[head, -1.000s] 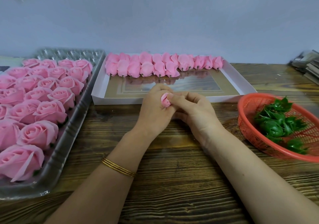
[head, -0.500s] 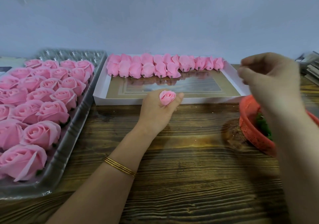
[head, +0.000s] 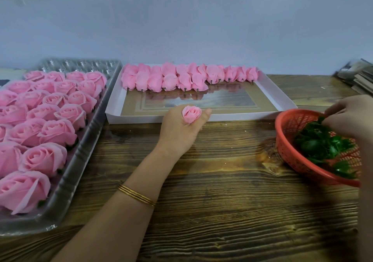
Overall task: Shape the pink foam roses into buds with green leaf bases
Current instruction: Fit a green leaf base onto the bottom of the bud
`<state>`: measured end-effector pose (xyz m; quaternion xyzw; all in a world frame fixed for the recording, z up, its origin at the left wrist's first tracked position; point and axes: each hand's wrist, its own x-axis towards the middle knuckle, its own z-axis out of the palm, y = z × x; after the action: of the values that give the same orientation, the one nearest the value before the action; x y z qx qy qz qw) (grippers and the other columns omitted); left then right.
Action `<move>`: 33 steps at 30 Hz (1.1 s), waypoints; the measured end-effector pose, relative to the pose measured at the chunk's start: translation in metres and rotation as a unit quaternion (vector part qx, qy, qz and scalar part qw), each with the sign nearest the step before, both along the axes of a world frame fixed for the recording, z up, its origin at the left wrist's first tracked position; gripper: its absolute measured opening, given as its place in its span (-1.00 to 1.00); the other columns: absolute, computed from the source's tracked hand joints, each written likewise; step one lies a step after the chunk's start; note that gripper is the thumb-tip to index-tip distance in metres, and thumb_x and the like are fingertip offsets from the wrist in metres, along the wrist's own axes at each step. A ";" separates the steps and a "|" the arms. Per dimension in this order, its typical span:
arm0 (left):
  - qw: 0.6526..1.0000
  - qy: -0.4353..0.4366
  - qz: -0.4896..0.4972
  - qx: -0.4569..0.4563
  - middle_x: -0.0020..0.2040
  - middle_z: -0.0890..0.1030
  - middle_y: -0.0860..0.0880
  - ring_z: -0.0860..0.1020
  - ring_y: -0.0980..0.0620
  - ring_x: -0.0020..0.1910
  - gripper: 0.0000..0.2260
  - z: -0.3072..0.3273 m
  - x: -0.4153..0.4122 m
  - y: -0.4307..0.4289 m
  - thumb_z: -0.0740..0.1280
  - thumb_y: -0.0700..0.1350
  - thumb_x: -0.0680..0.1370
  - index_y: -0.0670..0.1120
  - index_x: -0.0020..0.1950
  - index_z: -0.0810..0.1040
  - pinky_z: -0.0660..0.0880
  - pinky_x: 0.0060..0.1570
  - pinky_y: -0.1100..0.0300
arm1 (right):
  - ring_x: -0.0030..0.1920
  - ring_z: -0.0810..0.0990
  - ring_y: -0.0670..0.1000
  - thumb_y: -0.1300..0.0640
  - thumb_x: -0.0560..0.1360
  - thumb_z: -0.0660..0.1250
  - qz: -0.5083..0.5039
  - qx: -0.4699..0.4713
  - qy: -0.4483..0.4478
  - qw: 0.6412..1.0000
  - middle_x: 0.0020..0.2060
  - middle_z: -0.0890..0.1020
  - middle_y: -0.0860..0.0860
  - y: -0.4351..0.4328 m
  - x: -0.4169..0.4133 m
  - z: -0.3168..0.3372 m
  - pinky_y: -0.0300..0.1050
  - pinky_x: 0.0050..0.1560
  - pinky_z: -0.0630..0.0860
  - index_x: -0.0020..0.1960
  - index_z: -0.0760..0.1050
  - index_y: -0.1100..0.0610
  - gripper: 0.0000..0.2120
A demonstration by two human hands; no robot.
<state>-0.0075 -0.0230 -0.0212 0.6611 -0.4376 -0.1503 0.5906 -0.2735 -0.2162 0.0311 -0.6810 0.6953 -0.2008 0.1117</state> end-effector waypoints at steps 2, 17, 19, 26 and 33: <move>1.000 0.005 0.000 0.000 -0.26 0.56 -0.38 0.50 -0.33 -0.27 -0.56 0.000 0.000 0.000 0.40 -0.01 0.55 -0.40 -0.22 0.48 0.50 -0.17 -0.17 | -0.16 0.59 0.21 0.30 0.29 0.43 0.001 -0.009 -0.003 1.000 -0.28 0.60 0.09 -0.002 0.001 -0.003 0.23 -0.05 0.60 -0.34 0.52 -0.02 -0.77; 1.000 0.015 0.003 0.003 -0.29 0.56 -0.34 0.45 -0.13 -0.37 -0.57 -0.002 0.002 -0.002 0.41 0.01 0.54 -0.36 -0.25 0.49 0.50 -0.21 -0.15 | -0.19 0.58 0.28 0.24 0.24 0.47 -0.043 -0.013 -0.001 0.999 -0.31 0.57 0.11 -0.027 -0.011 -0.025 0.32 -0.12 0.60 -0.35 0.51 -0.01 -0.80; 1.000 0.015 0.005 0.006 -0.29 0.57 -0.32 0.46 -0.07 -0.38 -0.58 -0.002 0.002 -0.002 0.41 0.01 0.54 -0.35 -0.25 0.51 0.50 -0.22 -0.13 | -0.16 0.57 0.29 0.25 0.24 0.45 -0.049 -0.014 -0.009 0.999 -0.28 0.56 0.12 -0.033 -0.014 -0.028 0.34 -0.11 0.59 -0.34 0.53 -0.01 -0.81; 1.000 0.013 0.005 0.003 -0.29 0.58 -0.31 0.48 -0.21 -0.36 -0.59 -0.004 0.003 -0.002 0.42 0.02 0.53 -0.34 -0.25 0.52 0.50 -0.20 -0.15 | -0.14 0.54 0.30 0.32 0.27 0.38 -0.053 -0.012 -0.033 0.998 -0.23 0.56 0.13 -0.043 -0.020 -0.033 0.34 -0.13 0.58 -0.31 0.55 -0.01 -0.78; 1.000 0.022 0.002 0.004 -0.31 0.58 -0.28 0.47 -0.10 -0.38 -0.60 -0.006 0.004 -0.003 0.42 0.02 0.53 -0.31 -0.26 0.52 0.51 -0.22 -0.13 | 0.02 0.55 0.35 0.36 0.32 0.30 -0.043 -0.011 -0.070 0.997 -0.09 0.58 0.24 -0.050 -0.019 -0.028 0.35 0.03 0.55 -0.30 0.48 -0.01 -0.74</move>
<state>-0.0040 -0.0259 -0.0268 0.6611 -0.4229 -0.1654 0.5973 -0.2930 -0.2664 0.0028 -0.6358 0.7124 -0.2600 0.1439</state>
